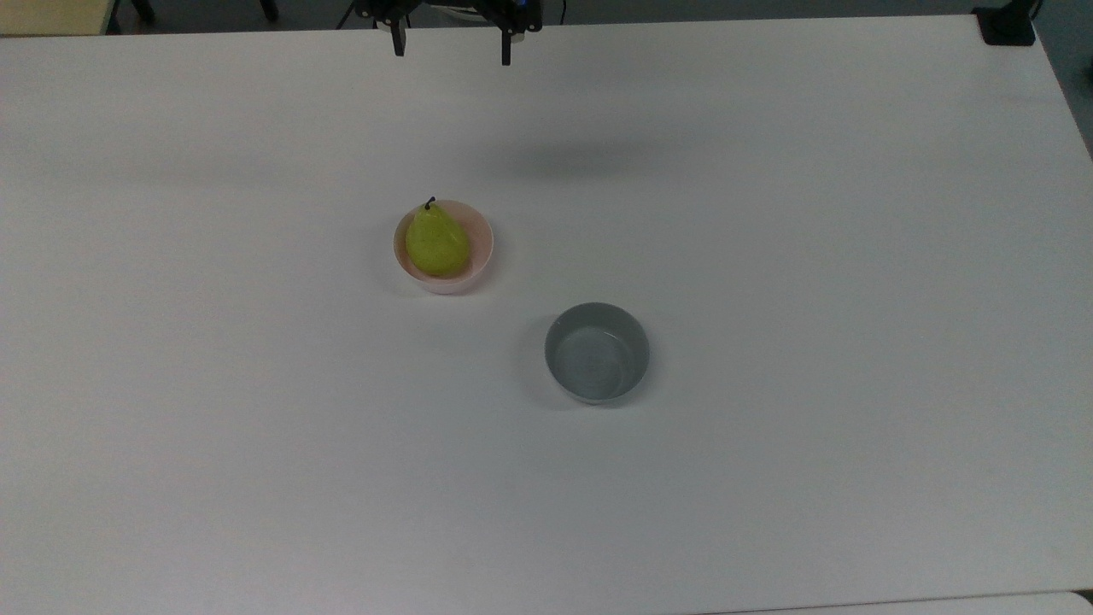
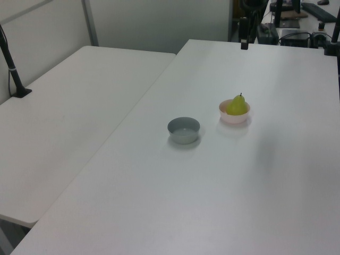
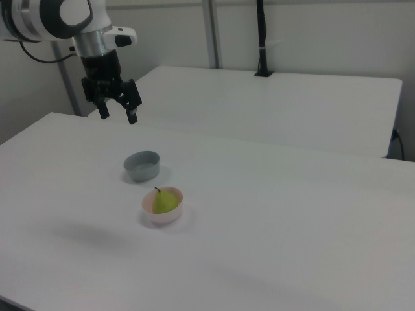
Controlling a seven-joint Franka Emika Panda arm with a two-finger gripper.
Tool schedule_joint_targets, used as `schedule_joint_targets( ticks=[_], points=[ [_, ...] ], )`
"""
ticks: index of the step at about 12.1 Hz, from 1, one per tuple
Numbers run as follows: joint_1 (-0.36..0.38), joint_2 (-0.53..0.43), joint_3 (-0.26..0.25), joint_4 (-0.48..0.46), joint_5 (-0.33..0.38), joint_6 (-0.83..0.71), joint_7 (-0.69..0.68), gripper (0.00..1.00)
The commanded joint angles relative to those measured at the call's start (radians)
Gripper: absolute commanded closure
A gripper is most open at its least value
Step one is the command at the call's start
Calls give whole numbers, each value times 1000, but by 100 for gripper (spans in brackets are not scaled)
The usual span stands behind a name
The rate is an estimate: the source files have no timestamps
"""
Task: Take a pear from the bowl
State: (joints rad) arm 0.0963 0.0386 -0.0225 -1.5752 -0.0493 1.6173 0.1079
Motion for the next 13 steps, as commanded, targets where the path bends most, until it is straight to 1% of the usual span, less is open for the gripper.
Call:
schedule_joint_targets(
  ticks=[1, 10, 13],
  points=[
    [20, -16, -17, -12, 5, -25, -1, 0],
    [14, -14, -17, -16, 2, -22, -5, 0],
    [-6, -8, -17, -17, 2, -14, -80, 0]
  ],
)
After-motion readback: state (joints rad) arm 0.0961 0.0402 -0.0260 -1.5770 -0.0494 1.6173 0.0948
